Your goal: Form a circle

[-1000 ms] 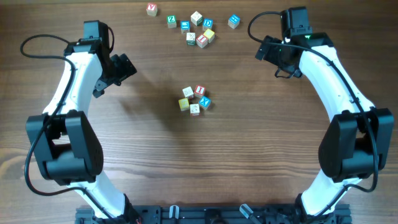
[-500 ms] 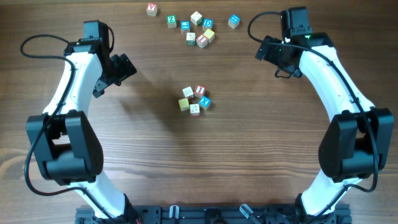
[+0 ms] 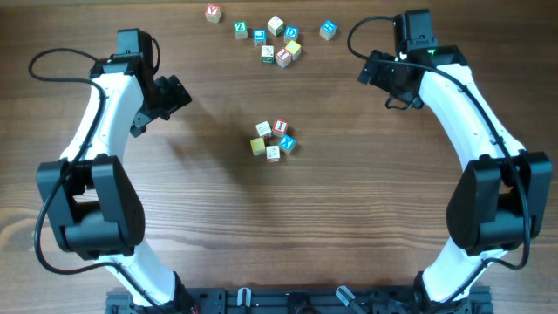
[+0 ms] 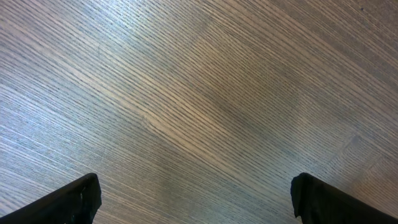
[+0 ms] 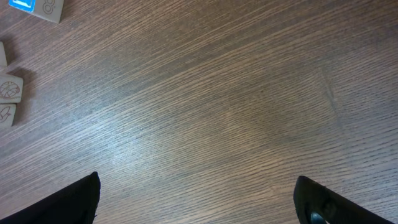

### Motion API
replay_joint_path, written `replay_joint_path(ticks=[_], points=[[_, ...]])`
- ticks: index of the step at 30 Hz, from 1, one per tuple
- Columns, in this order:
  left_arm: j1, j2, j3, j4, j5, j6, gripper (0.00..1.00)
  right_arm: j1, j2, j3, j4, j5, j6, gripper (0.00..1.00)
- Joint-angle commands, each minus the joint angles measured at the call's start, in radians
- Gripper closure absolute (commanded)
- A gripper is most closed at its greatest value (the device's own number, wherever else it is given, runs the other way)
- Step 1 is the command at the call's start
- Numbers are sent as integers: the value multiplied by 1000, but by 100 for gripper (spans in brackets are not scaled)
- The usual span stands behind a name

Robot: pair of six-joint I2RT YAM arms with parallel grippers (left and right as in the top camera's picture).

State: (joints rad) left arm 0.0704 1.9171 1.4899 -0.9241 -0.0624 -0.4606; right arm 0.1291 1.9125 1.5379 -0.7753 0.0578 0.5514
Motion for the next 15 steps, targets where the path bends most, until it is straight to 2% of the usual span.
replay_joint_path(ticks=[1, 10, 15], points=[[0, 12, 2, -1, -10, 1, 0, 2, 2, 8, 5, 22, -1, 0], [-6, 10, 2, -2, -6, 1, 0, 2, 2, 8, 5, 22, -1, 0], [-18, -119, 2, -1, -6, 1, 0, 2, 2, 8, 5, 22, -2, 0]])
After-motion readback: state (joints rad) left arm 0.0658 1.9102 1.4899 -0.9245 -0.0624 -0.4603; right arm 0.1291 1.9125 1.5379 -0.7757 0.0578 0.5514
